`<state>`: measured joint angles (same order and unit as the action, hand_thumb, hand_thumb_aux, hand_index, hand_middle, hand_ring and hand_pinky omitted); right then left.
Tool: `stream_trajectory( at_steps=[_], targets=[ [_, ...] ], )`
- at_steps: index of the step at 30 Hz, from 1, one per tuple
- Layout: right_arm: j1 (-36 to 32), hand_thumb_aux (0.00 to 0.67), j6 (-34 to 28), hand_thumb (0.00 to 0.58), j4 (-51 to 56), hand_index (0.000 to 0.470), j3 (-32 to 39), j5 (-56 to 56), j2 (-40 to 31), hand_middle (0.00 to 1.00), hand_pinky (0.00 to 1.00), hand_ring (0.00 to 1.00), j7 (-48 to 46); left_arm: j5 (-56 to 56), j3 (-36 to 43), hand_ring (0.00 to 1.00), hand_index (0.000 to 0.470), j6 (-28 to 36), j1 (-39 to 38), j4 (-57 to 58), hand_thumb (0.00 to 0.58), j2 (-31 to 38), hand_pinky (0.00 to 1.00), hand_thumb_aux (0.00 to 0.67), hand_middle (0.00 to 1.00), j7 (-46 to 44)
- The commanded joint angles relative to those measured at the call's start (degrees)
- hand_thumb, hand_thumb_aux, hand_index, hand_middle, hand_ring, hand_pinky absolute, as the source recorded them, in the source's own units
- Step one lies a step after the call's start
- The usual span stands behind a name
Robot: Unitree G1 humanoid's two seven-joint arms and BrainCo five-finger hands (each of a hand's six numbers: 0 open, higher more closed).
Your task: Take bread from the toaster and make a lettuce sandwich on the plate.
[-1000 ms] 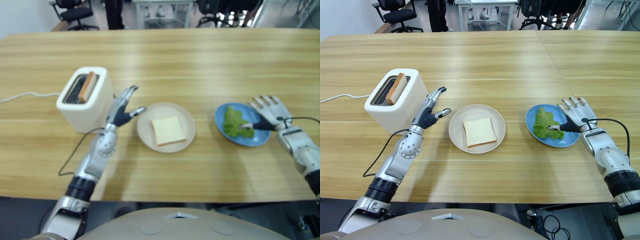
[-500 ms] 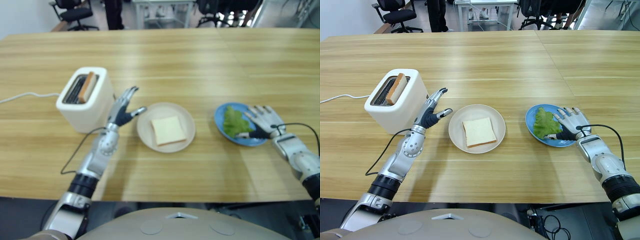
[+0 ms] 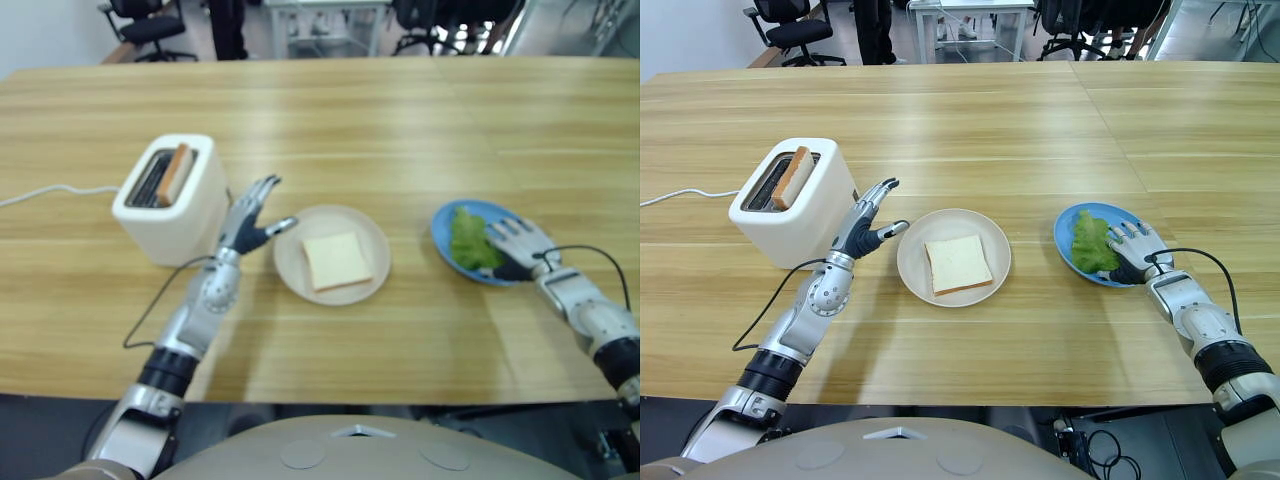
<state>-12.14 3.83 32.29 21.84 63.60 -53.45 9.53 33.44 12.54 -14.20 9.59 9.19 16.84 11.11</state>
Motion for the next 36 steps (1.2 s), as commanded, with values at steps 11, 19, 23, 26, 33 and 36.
stream_trajectory(
  at_steps=[11, 19, 23, 26, 33, 36],
  targets=[
    [0.59, 0.67, 0.7, 0.58, -2.13, 0.46, 0.11, -4.0, -0.02, 0.0, 0.0, 0.0, -1.81, -0.27, 0.41, 0.0, 0.0, 0.25, -0.77, 0.81, 0.0, -0.04, 0.0, 0.0, 0.0, -0.7],
    [3.47, 0.67, -0.43, 0.58, -7.6, 0.46, -5.59, -9.82, -0.13, 1.0, 1.0, 1.0, 0.91, -0.35, 0.49, 0.0, 0.0, 0.02, -0.93, 0.88, 0.0, -0.26, 0.0, 0.0, 0.0, -0.55],
    [5.21, 0.67, -1.22, 0.58, -11.13, 0.46, -8.23, -11.23, -0.37, 1.0, 1.0, 1.0, 2.1, -0.58, 0.27, 0.0, 0.0, -0.16, -1.14, 0.89, 0.0, -0.28, 0.0, 0.0, 0.0, -0.39],
    [6.65, 0.67, -1.73, 0.58, -14.38, 0.46, -10.24, -12.03, -0.6, 1.0, 1.0, 1.0, 2.35, -0.94, 0.05, 0.0, 0.0, -0.39, -1.25, 0.94, 0.0, -0.32, 0.0, 0.0, 0.0, -0.32],
    [8.29, 0.67, -2.22, 0.58, -19.65, 0.46, -13.33, -12.89, -0.11, 1.0, 1.0, 1.0, 2.26, -1.88, -0.37, 0.0, 0.0, -0.82, -1.33, 1.22, 0.0, -0.34, 0.0, 0.0, 0.0, -0.15],
    [8.54, 0.67, -2.24, 0.58, -21.5, 0.46, -14.4, -13.1, 0.07, 1.0, 1.0, 1.0, 2.2, -2.24, -0.48, 0.0, 0.0, -0.96, -1.22, 1.43, 0.0, -0.26, 0.0, 0.0, 0.0, -0.06]
  ],
)
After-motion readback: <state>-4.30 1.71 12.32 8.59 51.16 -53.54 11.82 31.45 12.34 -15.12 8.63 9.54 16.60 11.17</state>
